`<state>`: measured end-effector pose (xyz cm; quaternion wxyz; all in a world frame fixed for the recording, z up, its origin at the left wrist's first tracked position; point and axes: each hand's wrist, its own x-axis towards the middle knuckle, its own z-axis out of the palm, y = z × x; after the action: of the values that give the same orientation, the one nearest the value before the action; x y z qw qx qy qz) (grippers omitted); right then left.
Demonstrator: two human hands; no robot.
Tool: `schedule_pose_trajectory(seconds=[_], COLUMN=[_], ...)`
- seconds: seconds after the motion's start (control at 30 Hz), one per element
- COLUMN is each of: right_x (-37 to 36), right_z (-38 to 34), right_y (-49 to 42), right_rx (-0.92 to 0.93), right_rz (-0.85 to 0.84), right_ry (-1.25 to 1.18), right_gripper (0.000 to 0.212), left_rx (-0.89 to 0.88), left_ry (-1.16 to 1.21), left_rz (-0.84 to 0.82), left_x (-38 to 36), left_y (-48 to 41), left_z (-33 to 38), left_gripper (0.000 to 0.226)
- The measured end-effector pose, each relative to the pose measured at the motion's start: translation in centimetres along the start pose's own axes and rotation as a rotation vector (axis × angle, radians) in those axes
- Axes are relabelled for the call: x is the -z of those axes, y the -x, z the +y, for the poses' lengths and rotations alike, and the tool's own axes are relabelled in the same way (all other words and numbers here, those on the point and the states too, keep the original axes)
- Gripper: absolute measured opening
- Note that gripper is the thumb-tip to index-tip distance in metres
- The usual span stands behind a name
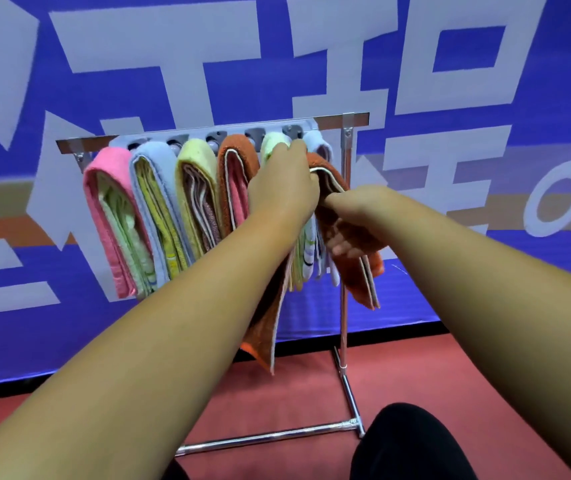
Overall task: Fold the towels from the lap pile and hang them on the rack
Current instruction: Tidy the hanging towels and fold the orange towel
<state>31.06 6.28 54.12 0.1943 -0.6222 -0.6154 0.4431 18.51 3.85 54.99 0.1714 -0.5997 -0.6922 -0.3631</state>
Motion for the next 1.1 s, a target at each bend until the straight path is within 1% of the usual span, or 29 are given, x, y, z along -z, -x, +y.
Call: schedule_pose_trajectory(seconds=[0.1,0.13,0.17,0.23,0.3,0.37,0.43,0.47,0.57,0.63,0.73,0.9,1.0,1.1], right_x=[1.7,2.1,2.4,2.8,3.0,3.1,3.3,3.4,4.0,4.6,5.6,7.1,7.5,7.4], right_z=[0.4,0.5,0.8,1.3,1.9,2.3,2.5,2.5,2.1,1.3,-0.3,-3.4,-5.1,-6.3], right_y=[-0.9,-1.0,-1.3,-2.0,-2.8,-3.4,-3.9,-4.0,-4.4,-4.7,-5.1,-6.2,-7.4,-8.8], right_rx=[0.125,0.157,0.197,0.301,0.401,0.494,0.538,0.542,0.572,0.6,0.621,0.69,0.672,0.667], right_rz=[0.341,0.416,0.448,0.443,0.457,0.48,0.5,0.505,0.562,0.604,0.657,0.781,0.803,0.784], right_ry=[0.458,0.558,0.578,0.468,0.373,0.365,0.366,0.355,0.32,0.317,0.363,0.458,0.509,0.54], right_gripper=[0.052,0.055,0.055,0.046,0.031,0.017,0.005,0.006,0.018,0.02,0.023,0.038,0.029,0.031], left_rx=[-0.035,-0.039,-0.04,-0.051,-0.064,-0.068,-0.079,-0.092,-0.139,-0.154,-0.15,-0.104,-0.095,-0.075], left_ry=[0.027,0.044,0.058,0.066,0.062,0.061,0.046,0.03,-0.03,-0.062,-0.11,-0.172,-0.214,-0.247], left_rz=[-0.007,-0.007,-0.01,-0.02,-0.037,-0.055,-0.054,-0.046,-0.026,-0.025,-0.011,0.005,0.028,-0.018], left_x=[-0.3,-0.5,-0.8,-1.3,-1.8,-2.1,-2.4,-2.5,-2.4,-2.0,-1.2,0.3,0.4,0.1], left_y=[-0.4,-0.6,-0.7,-1.1,-1.4,-1.6,-1.9,-2.1,-2.7,-3.3,-4.5,-8.0,-9.9,-11.2], left_z=[1.2,1.6,2.0,2.6,3.0,3.2,3.1,3.0,2.5,2.4,2.6,3.3,3.5,3.2], left_gripper=[0.031,0.032,0.034,0.032,0.026,0.024,0.026,0.026,0.028,0.03,0.021,0.021,0.028,0.025])
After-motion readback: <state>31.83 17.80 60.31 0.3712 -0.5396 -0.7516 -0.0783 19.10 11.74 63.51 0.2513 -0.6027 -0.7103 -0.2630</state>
